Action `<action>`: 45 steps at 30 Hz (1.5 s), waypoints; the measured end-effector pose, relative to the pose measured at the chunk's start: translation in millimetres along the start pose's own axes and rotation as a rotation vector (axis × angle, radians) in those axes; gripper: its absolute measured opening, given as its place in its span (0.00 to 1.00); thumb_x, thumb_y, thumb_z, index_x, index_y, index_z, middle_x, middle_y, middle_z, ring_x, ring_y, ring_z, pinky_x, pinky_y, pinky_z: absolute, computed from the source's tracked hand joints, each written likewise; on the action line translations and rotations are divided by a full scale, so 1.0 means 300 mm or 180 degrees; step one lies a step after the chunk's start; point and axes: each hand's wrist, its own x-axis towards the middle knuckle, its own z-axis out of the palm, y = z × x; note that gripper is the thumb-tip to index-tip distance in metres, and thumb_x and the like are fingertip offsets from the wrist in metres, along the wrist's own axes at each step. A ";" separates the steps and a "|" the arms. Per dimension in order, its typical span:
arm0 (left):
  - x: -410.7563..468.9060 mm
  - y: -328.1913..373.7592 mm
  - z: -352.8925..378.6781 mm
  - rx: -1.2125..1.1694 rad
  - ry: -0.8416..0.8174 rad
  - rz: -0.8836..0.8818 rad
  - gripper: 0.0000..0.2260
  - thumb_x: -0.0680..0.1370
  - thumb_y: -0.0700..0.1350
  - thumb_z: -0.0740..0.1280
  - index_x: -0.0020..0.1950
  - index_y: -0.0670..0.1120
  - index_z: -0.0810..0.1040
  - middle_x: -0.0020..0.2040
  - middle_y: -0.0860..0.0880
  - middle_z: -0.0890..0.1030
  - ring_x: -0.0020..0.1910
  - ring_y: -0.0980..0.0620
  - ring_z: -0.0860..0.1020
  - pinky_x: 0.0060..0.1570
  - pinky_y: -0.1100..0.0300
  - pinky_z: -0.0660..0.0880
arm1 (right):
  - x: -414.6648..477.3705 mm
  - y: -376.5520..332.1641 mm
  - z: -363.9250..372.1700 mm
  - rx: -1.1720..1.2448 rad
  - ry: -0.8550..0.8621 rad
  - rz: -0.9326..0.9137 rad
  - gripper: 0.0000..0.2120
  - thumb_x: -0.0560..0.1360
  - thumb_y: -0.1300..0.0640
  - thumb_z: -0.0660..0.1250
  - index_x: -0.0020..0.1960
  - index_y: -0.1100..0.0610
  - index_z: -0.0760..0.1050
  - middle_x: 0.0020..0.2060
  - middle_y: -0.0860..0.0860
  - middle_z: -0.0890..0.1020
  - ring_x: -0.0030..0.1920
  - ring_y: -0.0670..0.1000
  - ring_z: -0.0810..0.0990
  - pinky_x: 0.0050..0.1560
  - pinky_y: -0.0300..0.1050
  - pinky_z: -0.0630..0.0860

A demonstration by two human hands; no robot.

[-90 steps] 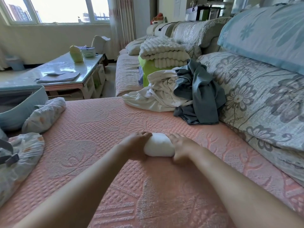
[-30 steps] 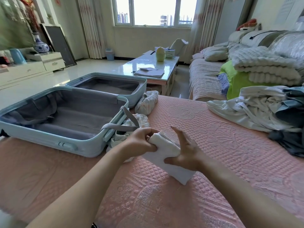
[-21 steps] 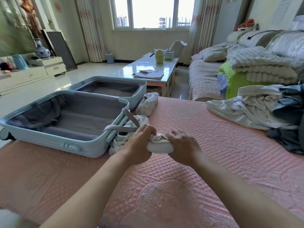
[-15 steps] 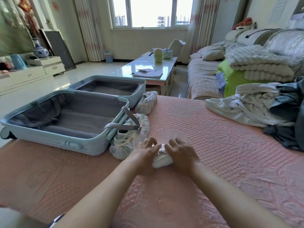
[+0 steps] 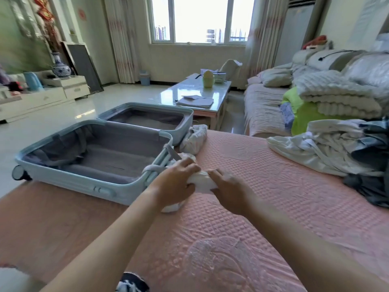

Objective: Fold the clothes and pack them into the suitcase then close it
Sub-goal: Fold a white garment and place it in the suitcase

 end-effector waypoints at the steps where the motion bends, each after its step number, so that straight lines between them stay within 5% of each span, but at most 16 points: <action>1: 0.002 -0.026 -0.055 -0.0025 0.0197 -0.0003 0.18 0.69 0.42 0.64 0.59 0.44 0.77 0.56 0.47 0.74 0.54 0.50 0.74 0.62 0.62 0.70 | 0.051 -0.025 -0.018 0.0169 0.0113 -0.0068 0.22 0.78 0.54 0.65 0.70 0.51 0.64 0.60 0.54 0.75 0.56 0.60 0.77 0.53 0.57 0.77; 6: -0.050 -0.243 -0.307 0.0080 0.0551 -0.0526 0.18 0.70 0.38 0.67 0.59 0.44 0.78 0.53 0.51 0.73 0.49 0.53 0.73 0.55 0.75 0.65 | 0.348 -0.223 -0.079 0.0476 0.0472 -0.0360 0.23 0.78 0.56 0.69 0.71 0.56 0.71 0.60 0.56 0.77 0.61 0.60 0.74 0.61 0.57 0.74; 11: -0.155 -0.470 -0.466 0.1050 0.0536 -0.1099 0.18 0.73 0.46 0.60 0.60 0.48 0.78 0.53 0.50 0.78 0.53 0.47 0.76 0.47 0.53 0.78 | 0.635 -0.427 -0.036 0.0492 0.0582 -0.0598 0.21 0.77 0.51 0.69 0.69 0.50 0.74 0.60 0.52 0.81 0.59 0.58 0.76 0.60 0.54 0.73; 15: -0.217 -0.622 -0.485 0.1022 0.0084 -0.1566 0.15 0.77 0.45 0.60 0.63 0.49 0.76 0.56 0.49 0.77 0.56 0.46 0.75 0.52 0.51 0.75 | 0.799 -0.532 0.069 0.0613 0.0069 -0.0340 0.19 0.78 0.51 0.68 0.68 0.46 0.74 0.60 0.51 0.81 0.60 0.56 0.76 0.60 0.50 0.72; 18: -0.235 -0.691 -0.457 0.0927 -0.0615 -0.2002 0.14 0.76 0.47 0.62 0.61 0.54 0.77 0.58 0.52 0.78 0.57 0.49 0.76 0.52 0.55 0.74 | 0.851 -0.553 0.174 0.1054 -0.0720 0.0181 0.18 0.77 0.51 0.71 0.66 0.47 0.77 0.56 0.52 0.81 0.51 0.53 0.78 0.50 0.44 0.74; 23: -0.246 -0.750 -0.372 0.0063 -0.1159 -0.2632 0.15 0.68 0.52 0.59 0.50 0.61 0.80 0.54 0.57 0.80 0.54 0.53 0.78 0.54 0.58 0.75 | 0.848 -0.558 0.295 0.0608 -0.1967 -0.0180 0.13 0.79 0.51 0.67 0.61 0.56 0.79 0.52 0.55 0.82 0.47 0.52 0.77 0.49 0.46 0.74; 28: -0.240 -0.783 -0.284 -0.0083 -0.1320 -0.2863 0.16 0.78 0.48 0.58 0.61 0.59 0.79 0.62 0.54 0.73 0.61 0.50 0.75 0.62 0.56 0.71 | 0.827 -0.560 0.331 0.0274 -0.2078 0.0186 0.15 0.82 0.58 0.57 0.63 0.61 0.77 0.58 0.58 0.80 0.50 0.56 0.76 0.48 0.44 0.73; 32: -0.221 -0.781 -0.297 -0.0052 -0.1712 -0.3040 0.17 0.79 0.46 0.56 0.61 0.57 0.80 0.64 0.53 0.78 0.60 0.50 0.75 0.58 0.58 0.71 | 0.821 -0.570 0.336 0.0117 -0.2022 -0.0157 0.23 0.80 0.62 0.55 0.75 0.51 0.65 0.67 0.54 0.72 0.65 0.58 0.73 0.60 0.47 0.70; 36: -0.213 -0.761 -0.303 -0.0022 -0.2147 -0.3078 0.19 0.81 0.42 0.54 0.67 0.54 0.76 0.69 0.52 0.74 0.62 0.51 0.72 0.58 0.60 0.67 | 0.818 -0.556 0.335 0.0009 -0.2020 -0.0435 0.23 0.80 0.62 0.55 0.72 0.48 0.72 0.67 0.52 0.77 0.65 0.56 0.74 0.57 0.43 0.69; 40: -0.221 -0.762 -0.281 0.0743 -0.1654 -0.2874 0.15 0.81 0.51 0.62 0.68 0.58 0.74 0.69 0.49 0.67 0.70 0.46 0.64 0.67 0.50 0.66 | 0.799 -0.574 0.334 -0.0294 -0.1996 -0.0531 0.19 0.78 0.63 0.60 0.67 0.52 0.74 0.62 0.54 0.77 0.62 0.57 0.77 0.55 0.46 0.72; 43: -0.228 -0.738 -0.286 0.0911 -0.0946 -0.2579 0.10 0.78 0.50 0.68 0.59 0.55 0.79 0.60 0.51 0.72 0.63 0.48 0.73 0.59 0.54 0.74 | 0.792 -0.579 0.329 0.0095 -0.1678 -0.0440 0.23 0.77 0.63 0.60 0.71 0.51 0.72 0.60 0.53 0.74 0.59 0.57 0.77 0.59 0.51 0.75; 45: -0.251 -0.721 -0.287 0.0717 -0.1148 -0.2621 0.11 0.80 0.53 0.64 0.59 0.54 0.81 0.60 0.51 0.78 0.61 0.47 0.76 0.58 0.56 0.75 | 0.789 -0.583 0.328 0.0226 -0.1559 -0.0505 0.22 0.78 0.63 0.60 0.70 0.52 0.72 0.61 0.53 0.76 0.61 0.56 0.77 0.60 0.49 0.74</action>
